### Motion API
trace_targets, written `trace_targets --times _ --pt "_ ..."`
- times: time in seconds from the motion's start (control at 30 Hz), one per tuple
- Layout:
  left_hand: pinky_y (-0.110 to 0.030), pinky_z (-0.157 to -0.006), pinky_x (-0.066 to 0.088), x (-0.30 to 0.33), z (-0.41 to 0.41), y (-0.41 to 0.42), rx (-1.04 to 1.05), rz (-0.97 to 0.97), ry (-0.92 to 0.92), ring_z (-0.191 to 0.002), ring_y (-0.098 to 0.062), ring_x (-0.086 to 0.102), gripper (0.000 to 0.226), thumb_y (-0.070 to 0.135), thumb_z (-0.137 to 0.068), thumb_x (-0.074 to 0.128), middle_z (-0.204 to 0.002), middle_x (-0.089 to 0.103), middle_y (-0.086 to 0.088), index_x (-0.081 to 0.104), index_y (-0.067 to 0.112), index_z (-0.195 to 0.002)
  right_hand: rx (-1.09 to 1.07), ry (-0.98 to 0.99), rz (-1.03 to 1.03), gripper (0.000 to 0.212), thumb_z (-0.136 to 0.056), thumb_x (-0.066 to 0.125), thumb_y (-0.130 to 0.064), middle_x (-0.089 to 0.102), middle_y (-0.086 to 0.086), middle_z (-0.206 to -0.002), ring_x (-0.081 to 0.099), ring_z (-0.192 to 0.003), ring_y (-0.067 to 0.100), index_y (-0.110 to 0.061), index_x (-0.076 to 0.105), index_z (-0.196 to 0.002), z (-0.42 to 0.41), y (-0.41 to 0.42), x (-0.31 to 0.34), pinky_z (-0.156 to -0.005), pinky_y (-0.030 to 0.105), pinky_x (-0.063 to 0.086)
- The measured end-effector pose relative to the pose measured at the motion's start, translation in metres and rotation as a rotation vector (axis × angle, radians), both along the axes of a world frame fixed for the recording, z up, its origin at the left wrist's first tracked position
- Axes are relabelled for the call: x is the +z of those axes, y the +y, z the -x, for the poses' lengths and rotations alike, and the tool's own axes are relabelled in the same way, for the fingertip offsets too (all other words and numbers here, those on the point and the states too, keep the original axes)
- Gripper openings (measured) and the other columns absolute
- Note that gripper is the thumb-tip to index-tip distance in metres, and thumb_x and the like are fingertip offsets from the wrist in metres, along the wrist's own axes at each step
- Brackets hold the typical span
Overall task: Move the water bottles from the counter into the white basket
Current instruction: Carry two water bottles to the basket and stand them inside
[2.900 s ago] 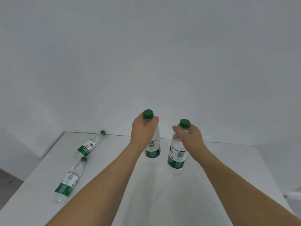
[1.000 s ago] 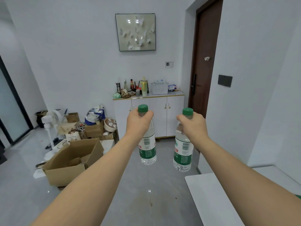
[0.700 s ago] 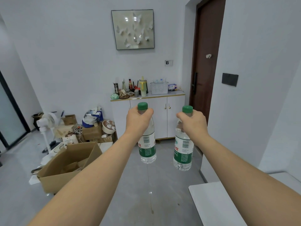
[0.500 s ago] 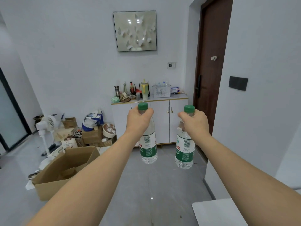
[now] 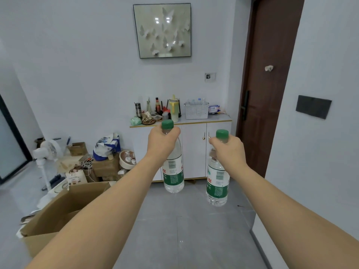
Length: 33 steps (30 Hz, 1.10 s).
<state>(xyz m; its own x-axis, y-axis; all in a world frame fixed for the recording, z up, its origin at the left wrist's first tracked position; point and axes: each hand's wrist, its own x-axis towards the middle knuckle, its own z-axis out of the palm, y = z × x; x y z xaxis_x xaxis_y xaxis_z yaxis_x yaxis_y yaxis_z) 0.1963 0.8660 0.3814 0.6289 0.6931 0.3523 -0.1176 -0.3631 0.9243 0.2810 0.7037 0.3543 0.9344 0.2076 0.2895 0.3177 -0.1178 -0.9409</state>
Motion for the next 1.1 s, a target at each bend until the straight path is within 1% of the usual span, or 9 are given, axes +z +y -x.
trace_targets --times 0.17,0.23,0.33,0.5,0.63,0.8,0.93,1.0,1.1 --pt "-0.029 -0.061 0.037 -0.007 -0.053 0.056 -0.041 -0.021 0.014 -0.065 -0.016 0.047 0.018 0.019 -0.084 0.062 -0.072 0.054 -0.008 0.06 0.001 -0.082 -0.039 -0.029 0.019 0.022 -0.075 0.064 -0.028 0.055 -0.009 -0.047 0.058 -0.053 0.013 -0.016 0.054 -0.058 -0.051 0.051 -0.005 -0.07 0.048 0.056" --pt "-0.028 -0.06 0.037 -0.006 -0.074 0.08 -0.059 -0.026 0.008 -0.066 -0.015 0.047 0.014 0.017 -0.085 0.061 -0.073 0.054 -0.008 0.061 0.003 -0.082 -0.054 -0.035 0.017 0.025 -0.073 0.064 -0.029 0.055 -0.006 -0.052 0.057 -0.055 0.016 -0.008 0.056 -0.062 -0.074 0.074 -0.003 -0.069 0.049 0.056" --pt "-0.028 -0.064 0.04 0.0 -0.106 0.116 -0.085 -0.021 0.004 -0.068 -0.016 0.051 0.023 0.017 -0.085 0.06 -0.074 0.057 -0.008 0.061 -0.006 -0.087 -0.07 -0.038 0.022 0.031 -0.071 0.064 -0.032 0.059 0.003 -0.059 0.062 -0.063 0.027 -0.001 0.059 -0.069 -0.107 0.107 0.003 -0.071 0.052 0.056" --pt "-0.029 -0.064 0.043 0.015 -0.158 0.168 -0.122 -0.047 -0.021 -0.069 -0.016 0.055 0.025 0.024 -0.087 0.063 -0.074 0.06 -0.007 0.062 -0.001 -0.088 -0.108 -0.049 0.004 0.026 -0.074 0.064 -0.029 0.055 0.001 -0.058 0.055 -0.061 0.02 -0.007 0.056 -0.061 -0.155 0.151 0.019 -0.066 0.049 0.054" --pt "-0.03 -0.066 0.045 0.013 -0.201 0.194 -0.122 -0.009 -0.03 -0.069 -0.015 0.056 0.028 0.029 -0.087 0.064 -0.076 0.062 -0.005 0.065 0.001 -0.091 -0.092 -0.036 -0.011 0.031 -0.07 0.064 -0.033 0.063 0.002 -0.063 0.07 -0.072 0.032 -0.002 0.063 -0.073 -0.197 0.179 0.02 -0.073 0.052 0.056" --pt "-0.027 -0.06 0.038 0.002 -0.256 0.215 -0.149 0.002 0.009 -0.064 -0.014 0.049 0.013 0.017 -0.086 0.061 -0.071 0.056 -0.007 0.06 0.007 -0.078 -0.092 -0.033 -0.004 0.023 -0.075 0.065 -0.029 0.06 0.001 -0.059 0.065 -0.065 0.026 -0.013 0.058 -0.061 -0.256 0.209 0.01 -0.066 0.043 0.053" --pt "-0.025 -0.06 0.04 0.003 -0.308 0.233 -0.141 -0.011 0.018 -0.066 -0.015 0.052 0.016 0.017 -0.087 0.061 -0.074 0.059 -0.007 0.065 0.001 -0.086 -0.09 -0.012 -0.022 0.024 -0.074 0.065 -0.03 0.06 0.001 -0.058 0.061 -0.063 0.023 -0.013 0.056 -0.06 -0.315 0.227 0.005 -0.066 0.042 0.051" --pt "-0.024 -0.059 0.039 0.011 -0.34 0.242 -0.113 -0.017 0.012 -0.063 -0.013 0.05 0.017 0.017 -0.088 0.061 -0.073 0.057 -0.006 0.065 0.0 -0.089 -0.08 -0.014 -0.034 0.028 -0.07 0.064 -0.035 0.066 0.004 -0.063 0.066 -0.067 0.026 -0.008 0.06 -0.065 -0.35 0.238 0.008 -0.071 0.047 0.055" --pt "-0.026 -0.057 0.036 0.026 -0.386 0.252 -0.102 -0.044 0.008 -0.059 -0.013 0.044 0.01 0.016 -0.087 0.061 -0.067 0.051 -0.003 0.059 0.009 -0.079 -0.038 -0.03 -0.037 0.036 -0.068 0.063 -0.038 0.073 0.007 -0.075 0.071 -0.078 0.034 -0.006 0.068 -0.082 -0.4 0.25 0.019 -0.075 0.051 0.056"
